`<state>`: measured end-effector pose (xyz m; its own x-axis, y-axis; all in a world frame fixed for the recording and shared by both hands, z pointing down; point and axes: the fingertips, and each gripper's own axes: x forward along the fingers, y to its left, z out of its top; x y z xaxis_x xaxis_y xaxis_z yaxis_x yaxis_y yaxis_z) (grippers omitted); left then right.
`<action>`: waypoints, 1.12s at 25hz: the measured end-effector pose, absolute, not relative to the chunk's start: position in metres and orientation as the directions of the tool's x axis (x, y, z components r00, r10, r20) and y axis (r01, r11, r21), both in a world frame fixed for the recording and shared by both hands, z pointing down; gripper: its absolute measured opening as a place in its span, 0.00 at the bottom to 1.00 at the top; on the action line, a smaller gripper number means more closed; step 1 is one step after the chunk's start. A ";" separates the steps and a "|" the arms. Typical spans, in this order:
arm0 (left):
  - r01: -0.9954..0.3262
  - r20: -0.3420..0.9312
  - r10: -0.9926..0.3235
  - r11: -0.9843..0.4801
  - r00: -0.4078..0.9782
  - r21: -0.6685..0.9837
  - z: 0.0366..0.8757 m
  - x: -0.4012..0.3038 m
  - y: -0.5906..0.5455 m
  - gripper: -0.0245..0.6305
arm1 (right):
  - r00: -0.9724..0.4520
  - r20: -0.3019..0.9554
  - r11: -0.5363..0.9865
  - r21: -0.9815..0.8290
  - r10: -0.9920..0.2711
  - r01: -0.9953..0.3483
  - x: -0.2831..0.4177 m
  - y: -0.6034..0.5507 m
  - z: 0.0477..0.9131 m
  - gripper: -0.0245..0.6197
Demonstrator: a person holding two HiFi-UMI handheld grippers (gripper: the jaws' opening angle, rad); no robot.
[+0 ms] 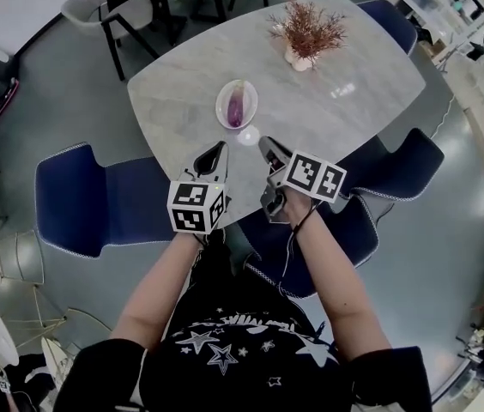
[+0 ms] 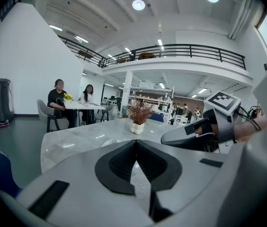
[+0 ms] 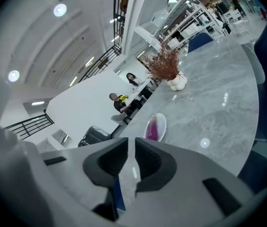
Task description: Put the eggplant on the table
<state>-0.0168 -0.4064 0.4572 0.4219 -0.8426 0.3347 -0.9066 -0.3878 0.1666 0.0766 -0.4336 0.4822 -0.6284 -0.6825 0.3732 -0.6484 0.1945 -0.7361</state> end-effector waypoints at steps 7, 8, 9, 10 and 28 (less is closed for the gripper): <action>-0.920 0.316 -0.864 -0.371 0.392 0.126 0.432 -0.001 -0.366 0.05 | -0.682 0.337 0.326 -0.687 -0.648 -0.649 0.084 -0.392 0.454 0.12; -0.922 0.315 -0.867 -0.367 0.386 0.120 0.430 0.001 -0.361 0.05 | -0.690 0.332 0.356 -0.668 -0.643 -0.653 0.085 -0.387 0.450 0.12; -0.925 0.315 -0.870 -0.363 0.380 0.115 0.428 0.002 -0.357 0.05 | -0.697 0.326 0.386 -0.649 -0.638 -0.656 0.084 -0.384 0.447 0.12; -0.927 0.316 -0.872 -0.358 0.374 0.111 0.427 0.002 -0.353 0.05 | -0.705 0.320 0.410 -0.634 -0.633 -0.656 0.082 -0.380 0.446 0.12; -0.915 0.307 -0.862 -0.379 0.404 0.139 0.431 0.013 -0.304 0.05 | -0.709 0.331 0.498 -0.531 -0.623 -0.686 0.074 -0.324 0.445 0.05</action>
<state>0.0127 -0.3042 0.4313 0.4039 -0.8618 0.3068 -0.9148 -0.3794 0.1386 0.0745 -0.3236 0.4452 -0.7088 -0.6230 0.3309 -0.6855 0.4976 -0.5314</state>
